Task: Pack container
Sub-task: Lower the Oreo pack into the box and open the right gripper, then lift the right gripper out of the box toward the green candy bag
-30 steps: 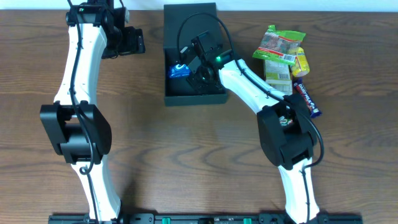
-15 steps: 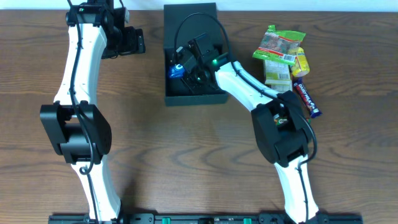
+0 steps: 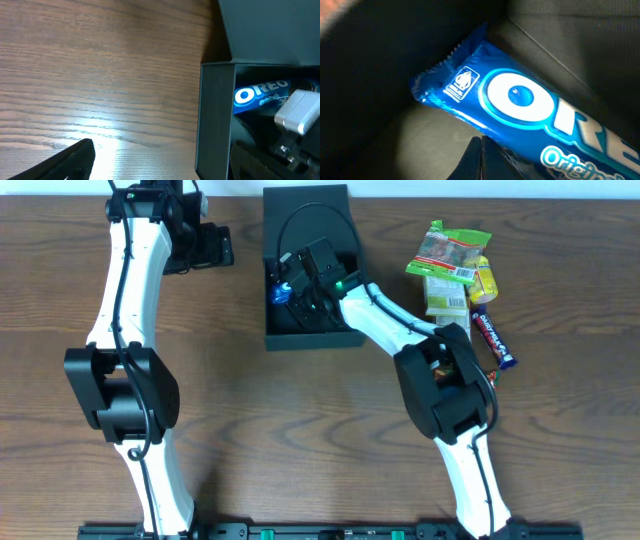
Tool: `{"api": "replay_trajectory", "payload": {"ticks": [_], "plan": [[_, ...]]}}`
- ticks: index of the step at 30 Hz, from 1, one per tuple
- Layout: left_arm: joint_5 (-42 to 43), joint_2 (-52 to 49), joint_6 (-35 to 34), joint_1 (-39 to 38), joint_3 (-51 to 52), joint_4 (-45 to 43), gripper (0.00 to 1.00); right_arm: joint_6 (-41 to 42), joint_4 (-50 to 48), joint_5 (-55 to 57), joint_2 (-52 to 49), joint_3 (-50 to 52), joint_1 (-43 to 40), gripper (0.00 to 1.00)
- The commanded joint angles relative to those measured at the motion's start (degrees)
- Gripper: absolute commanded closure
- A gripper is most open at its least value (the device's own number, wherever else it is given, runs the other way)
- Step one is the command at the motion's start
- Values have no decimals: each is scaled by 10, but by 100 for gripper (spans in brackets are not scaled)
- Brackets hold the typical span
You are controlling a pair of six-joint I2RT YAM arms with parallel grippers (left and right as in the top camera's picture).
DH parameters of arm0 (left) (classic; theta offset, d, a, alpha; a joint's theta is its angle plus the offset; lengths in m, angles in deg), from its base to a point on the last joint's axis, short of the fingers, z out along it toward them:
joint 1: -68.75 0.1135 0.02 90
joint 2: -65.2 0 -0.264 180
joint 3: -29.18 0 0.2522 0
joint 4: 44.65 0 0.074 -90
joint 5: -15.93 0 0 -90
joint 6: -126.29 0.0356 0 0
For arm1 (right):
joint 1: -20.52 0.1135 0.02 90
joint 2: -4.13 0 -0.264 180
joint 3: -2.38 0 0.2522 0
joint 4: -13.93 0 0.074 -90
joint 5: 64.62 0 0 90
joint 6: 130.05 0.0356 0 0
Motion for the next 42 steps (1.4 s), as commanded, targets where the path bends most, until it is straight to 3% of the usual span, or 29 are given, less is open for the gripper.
{"api": "replay_trajectory", "payload": {"ticks": [1, 18, 24, 30, 31, 34, 35, 36, 42], "plan": [[7, -8, 10, 2, 2, 1, 12, 24, -12, 24, -10, -7, 6, 99], [6, -8, 10, 2, 2, 7, 12, 58, -44, 3, -2, -9, 5, 99], [6, -8, 10, 2, 2, 7, 12, 52, -43, 0, 79, -9, -9, 99], [6, -8, 10, 2, 2, 6, 12, 43, -28, 6, 180, -9, -82, 98], [6, -8, 10, 2, 2, 6, 12, 43, -22, 6, 189, -9, -97, 92], [6, -8, 10, 2, 2, 5, 12, 43, 8, 5, 201, -9, -147, 49], [6, -8, 10, 2, 2, 5, 12, 43, 22, 3, 201, -9, -168, 21], [6, -8, 10, 2, 2, 5, 12, 42, 34, -2, 201, -9, -183, 1], [6, -8, 10, 2, 2, 0, 12, 42, 76, -85, 201, -8, -261, 1]]}}
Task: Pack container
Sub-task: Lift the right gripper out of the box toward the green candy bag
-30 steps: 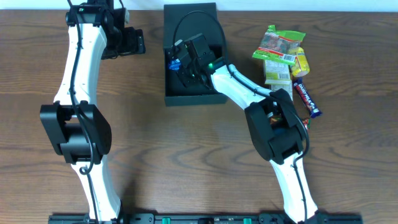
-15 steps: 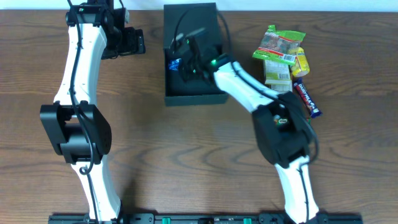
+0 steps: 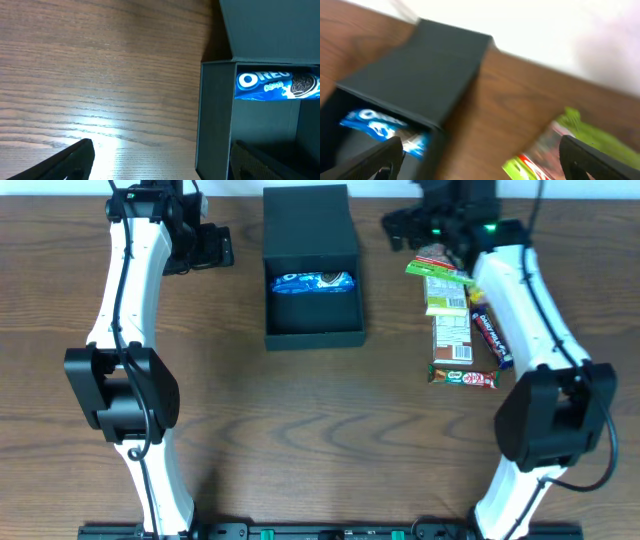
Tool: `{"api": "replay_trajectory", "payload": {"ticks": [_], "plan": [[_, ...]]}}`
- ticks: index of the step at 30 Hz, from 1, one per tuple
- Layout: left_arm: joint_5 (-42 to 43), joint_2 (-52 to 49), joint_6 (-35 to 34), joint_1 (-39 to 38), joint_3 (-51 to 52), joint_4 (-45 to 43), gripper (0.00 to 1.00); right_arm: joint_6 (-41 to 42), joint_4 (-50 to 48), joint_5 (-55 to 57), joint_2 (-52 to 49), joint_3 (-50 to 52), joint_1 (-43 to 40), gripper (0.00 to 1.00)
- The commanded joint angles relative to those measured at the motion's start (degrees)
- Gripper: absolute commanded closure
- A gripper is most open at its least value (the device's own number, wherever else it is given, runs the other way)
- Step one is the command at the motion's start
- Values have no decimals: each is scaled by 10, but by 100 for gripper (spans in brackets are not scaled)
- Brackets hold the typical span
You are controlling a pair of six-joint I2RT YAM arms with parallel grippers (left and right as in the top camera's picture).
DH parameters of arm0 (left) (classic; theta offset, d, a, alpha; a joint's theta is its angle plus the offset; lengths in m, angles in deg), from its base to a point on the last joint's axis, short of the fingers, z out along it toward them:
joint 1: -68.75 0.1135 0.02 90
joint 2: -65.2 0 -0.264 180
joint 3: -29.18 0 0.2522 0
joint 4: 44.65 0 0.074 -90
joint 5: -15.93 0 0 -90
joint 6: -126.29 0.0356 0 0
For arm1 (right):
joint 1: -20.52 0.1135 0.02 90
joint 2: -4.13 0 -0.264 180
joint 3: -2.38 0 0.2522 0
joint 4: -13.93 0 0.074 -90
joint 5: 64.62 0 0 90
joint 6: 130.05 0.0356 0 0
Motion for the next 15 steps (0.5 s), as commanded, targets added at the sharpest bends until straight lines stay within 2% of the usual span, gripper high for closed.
{"api": "replay_trajectory", "payload": {"ticks": [1, 6, 12, 15], "plan": [[6, -8, 10, 2, 2, -4, 11, 2, 11, -57, -6, 1, -26, 1], [7, -8, 10, 2, 2, -9, 11, 7, 46, -25, -19, 2, -67, 1], [7, -8, 9, 1, 2, -10, 11, 98, 83, -91, -54, 2, -121, 11], [7, -8, 8, 1, 2, -11, 11, 183, 113, -90, -73, 2, -138, 14]]}}
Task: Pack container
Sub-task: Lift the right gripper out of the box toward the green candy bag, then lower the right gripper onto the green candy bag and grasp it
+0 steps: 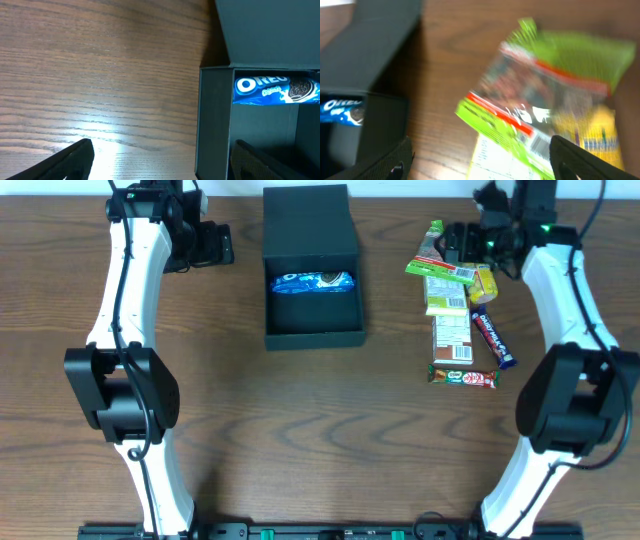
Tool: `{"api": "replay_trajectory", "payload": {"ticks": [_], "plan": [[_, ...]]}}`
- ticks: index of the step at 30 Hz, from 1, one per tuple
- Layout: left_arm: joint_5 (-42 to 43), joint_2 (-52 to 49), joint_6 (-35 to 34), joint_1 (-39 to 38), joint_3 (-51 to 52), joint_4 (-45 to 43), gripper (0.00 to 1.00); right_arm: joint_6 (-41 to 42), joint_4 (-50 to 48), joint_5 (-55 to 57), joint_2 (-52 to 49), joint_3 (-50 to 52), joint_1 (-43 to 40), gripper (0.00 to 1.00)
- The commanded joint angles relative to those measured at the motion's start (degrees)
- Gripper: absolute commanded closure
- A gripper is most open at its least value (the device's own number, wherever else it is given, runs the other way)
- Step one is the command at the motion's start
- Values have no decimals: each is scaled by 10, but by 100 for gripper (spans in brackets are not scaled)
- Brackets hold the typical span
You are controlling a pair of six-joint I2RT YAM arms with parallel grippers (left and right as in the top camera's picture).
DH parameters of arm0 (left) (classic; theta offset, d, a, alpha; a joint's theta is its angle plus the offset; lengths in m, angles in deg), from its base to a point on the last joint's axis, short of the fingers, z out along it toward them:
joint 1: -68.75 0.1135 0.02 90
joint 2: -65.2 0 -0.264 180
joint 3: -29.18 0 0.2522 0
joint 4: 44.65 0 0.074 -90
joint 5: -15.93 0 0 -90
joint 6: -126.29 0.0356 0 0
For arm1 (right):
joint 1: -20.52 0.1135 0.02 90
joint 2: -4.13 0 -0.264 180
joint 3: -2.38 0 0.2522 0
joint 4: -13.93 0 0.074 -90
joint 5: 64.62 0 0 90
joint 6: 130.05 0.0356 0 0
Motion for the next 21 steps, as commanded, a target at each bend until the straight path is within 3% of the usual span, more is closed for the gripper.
{"api": "replay_trajectory", "payload": {"ticks": [1, 8, 15, 21], "plan": [[7, -8, 8, 1, 2, 0, 11, 115, 22, -24, -24, 1, -17, 13], [7, -8, 8, 1, 2, 0, 8, 168, 27, -18, -36, 1, -23, 18], [7, -8, 8, 1, 2, 0, 7, 302, 118, 33, -36, 1, -17, 18], [7, -8, 8, 1, 2, -7, 6, 333, 98, 101, -38, 2, 3, 18]]}}
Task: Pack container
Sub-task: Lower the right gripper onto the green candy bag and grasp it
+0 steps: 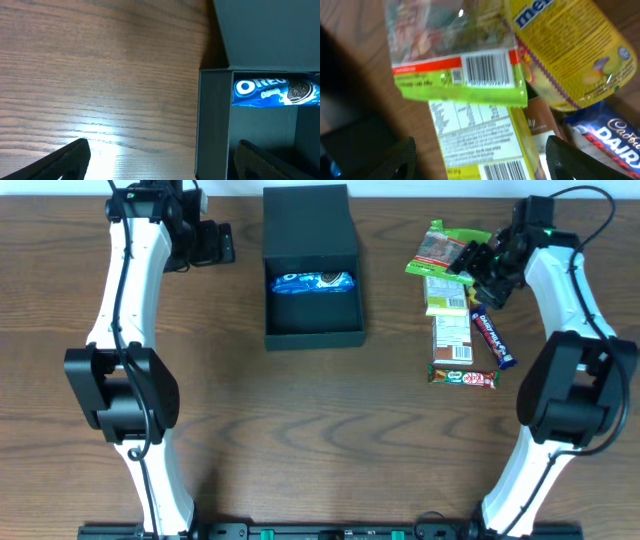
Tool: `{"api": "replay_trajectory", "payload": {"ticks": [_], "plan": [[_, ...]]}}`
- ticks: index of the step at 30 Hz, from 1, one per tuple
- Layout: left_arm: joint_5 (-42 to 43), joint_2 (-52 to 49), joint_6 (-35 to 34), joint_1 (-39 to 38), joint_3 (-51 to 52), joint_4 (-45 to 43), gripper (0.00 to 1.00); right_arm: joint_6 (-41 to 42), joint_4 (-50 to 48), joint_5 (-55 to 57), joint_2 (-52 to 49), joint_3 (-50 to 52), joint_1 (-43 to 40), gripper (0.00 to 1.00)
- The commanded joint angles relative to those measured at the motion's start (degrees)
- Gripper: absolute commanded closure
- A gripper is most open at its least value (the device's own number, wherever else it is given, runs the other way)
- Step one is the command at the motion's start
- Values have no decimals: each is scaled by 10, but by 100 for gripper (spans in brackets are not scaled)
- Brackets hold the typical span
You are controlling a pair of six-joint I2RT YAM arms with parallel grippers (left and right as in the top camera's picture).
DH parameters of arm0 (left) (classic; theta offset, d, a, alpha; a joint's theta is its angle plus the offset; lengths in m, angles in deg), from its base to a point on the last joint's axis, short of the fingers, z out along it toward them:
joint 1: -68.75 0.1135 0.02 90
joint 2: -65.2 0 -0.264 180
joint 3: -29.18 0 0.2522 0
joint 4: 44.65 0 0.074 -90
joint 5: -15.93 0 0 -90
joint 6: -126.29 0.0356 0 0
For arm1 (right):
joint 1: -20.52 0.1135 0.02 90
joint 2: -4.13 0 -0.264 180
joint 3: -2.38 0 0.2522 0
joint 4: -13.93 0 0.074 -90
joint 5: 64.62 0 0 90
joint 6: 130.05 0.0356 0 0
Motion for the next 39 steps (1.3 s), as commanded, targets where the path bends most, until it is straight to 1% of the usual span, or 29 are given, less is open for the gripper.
{"api": "replay_trajectory", "payload": {"ticks": [1, 6, 10, 19, 23, 28, 34, 39], "plan": [[7, -8, 8, 1, 2, -2, 6, 42, -13, 45, -5, 0, 19, 18], [7, -8, 8, 1, 2, -1, 5, 74, -29, 45, -19, 0, 26, 21], [7, -8, 8, 1, 2, -1, 4, 75, -28, 50, -25, 0, 26, 23], [6, -8, 8, 1, 2, -5, 4, 75, -43, 68, -26, 14, 26, 22], [7, -8, 8, 1, 2, -10, 3, 75, -66, 62, -26, 31, 26, 24], [7, -8, 8, 1, 2, -10, 4, 75, -122, 30, -26, 65, 26, 26], [7, -8, 8, 1, 2, -11, 3, 73, -150, 50, -26, 75, 26, 28], [7, -8, 8, 1, 2, -11, 3, 63, -176, 56, -26, 75, 26, 33]]}}
